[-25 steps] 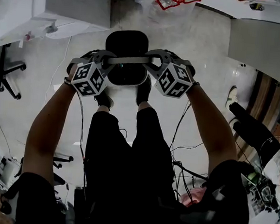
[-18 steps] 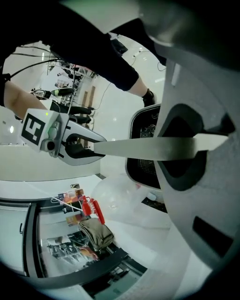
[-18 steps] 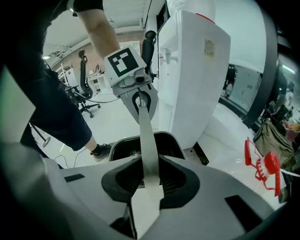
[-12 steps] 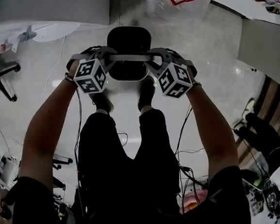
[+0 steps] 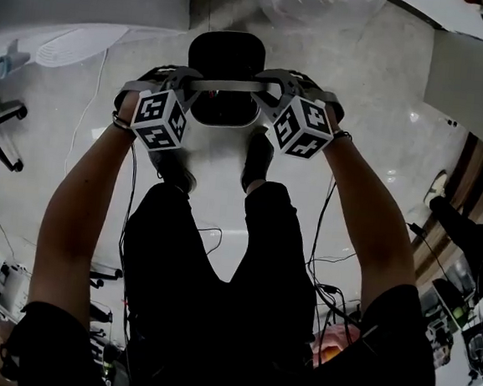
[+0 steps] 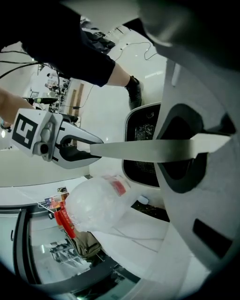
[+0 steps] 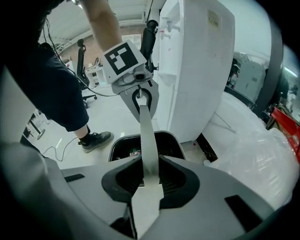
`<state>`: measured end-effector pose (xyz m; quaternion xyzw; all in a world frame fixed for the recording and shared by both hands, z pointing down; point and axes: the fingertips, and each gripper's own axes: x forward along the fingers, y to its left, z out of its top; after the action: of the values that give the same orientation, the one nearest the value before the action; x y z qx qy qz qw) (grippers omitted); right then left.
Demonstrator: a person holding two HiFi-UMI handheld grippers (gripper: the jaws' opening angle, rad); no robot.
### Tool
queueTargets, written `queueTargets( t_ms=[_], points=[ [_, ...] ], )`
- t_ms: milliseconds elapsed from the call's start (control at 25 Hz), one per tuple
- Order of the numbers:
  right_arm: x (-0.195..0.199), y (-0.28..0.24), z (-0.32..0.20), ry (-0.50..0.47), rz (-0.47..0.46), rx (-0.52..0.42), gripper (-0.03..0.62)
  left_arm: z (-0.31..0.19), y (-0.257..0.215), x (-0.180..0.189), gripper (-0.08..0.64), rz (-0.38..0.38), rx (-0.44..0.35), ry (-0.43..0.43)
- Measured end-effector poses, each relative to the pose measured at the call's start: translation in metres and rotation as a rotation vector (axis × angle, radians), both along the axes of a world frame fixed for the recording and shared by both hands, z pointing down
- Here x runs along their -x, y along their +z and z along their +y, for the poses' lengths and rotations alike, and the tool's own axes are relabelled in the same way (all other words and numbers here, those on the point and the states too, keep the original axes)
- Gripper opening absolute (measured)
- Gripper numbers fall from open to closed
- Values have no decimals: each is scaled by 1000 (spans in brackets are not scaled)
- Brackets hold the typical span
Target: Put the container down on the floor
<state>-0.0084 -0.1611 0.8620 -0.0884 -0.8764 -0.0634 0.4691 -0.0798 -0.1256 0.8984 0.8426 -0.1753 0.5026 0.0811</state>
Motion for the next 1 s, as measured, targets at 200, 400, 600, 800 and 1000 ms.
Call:
queueTargets(
  t_ms=[200,400,600,800,1000],
  points=[
    [5,14,-3,4,-7,-24,86,-5,12,7,23,-2,-5,-15],
    [3,18,-7,31,-6,-7,87,-5,13,12,46,-14,-12,12],
    [-1,17,-10,53,-12,27,87,0,12,20,84,-13,12,-19],
    [-2,19,-13,92,-1,34,97,-1,10,25,103,-21,8,-71],
    [-8,21,-5,64,36,24,144,3,6,34,130,-47,0,-113]
  ],
)
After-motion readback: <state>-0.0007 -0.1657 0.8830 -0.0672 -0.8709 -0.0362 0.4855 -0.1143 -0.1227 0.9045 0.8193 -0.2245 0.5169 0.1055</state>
